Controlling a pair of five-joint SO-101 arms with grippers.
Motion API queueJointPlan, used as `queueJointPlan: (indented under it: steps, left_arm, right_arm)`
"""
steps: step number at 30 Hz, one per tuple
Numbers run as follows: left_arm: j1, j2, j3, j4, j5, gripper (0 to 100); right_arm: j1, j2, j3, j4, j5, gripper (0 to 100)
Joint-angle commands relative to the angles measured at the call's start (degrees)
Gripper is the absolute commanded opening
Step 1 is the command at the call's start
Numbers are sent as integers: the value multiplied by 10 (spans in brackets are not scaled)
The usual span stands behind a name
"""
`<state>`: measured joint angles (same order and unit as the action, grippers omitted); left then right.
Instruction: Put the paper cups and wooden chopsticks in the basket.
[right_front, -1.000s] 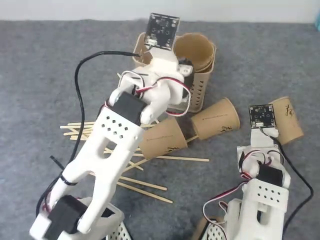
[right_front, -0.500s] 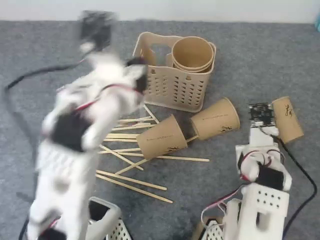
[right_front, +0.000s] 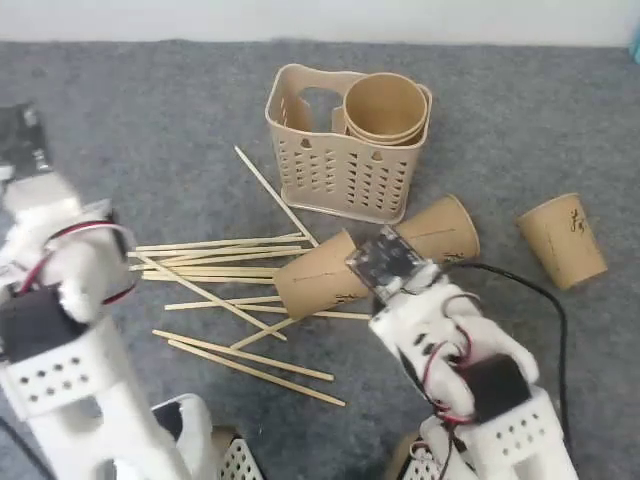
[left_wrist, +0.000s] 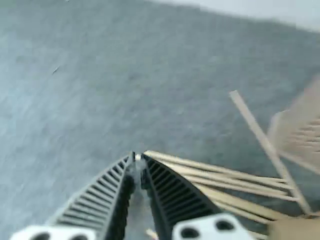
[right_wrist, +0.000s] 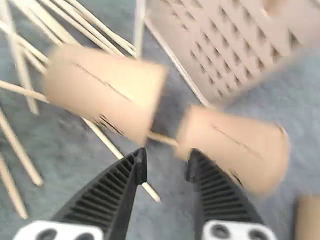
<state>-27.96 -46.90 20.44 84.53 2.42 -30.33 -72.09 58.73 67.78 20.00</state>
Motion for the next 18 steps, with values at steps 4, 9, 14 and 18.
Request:
queueJointPlan:
  steps: [4,9,14,18]
  left_arm:
    - [-135,-11,218,-147,-10,32]
    - [-141,-11,351,-233,-9,154]
    - [-141,-11,407,-289,-9,185]
    - [-137,-11,422,-305,-9,185]
  right_arm:
    - [-46,139,-58,-107,-90,176]
    - [-68,233,-91,-159,-111,177]
    - [-65,294,-98,-185,-106,212]
    - [-65,321,-98,-202,-105,284]
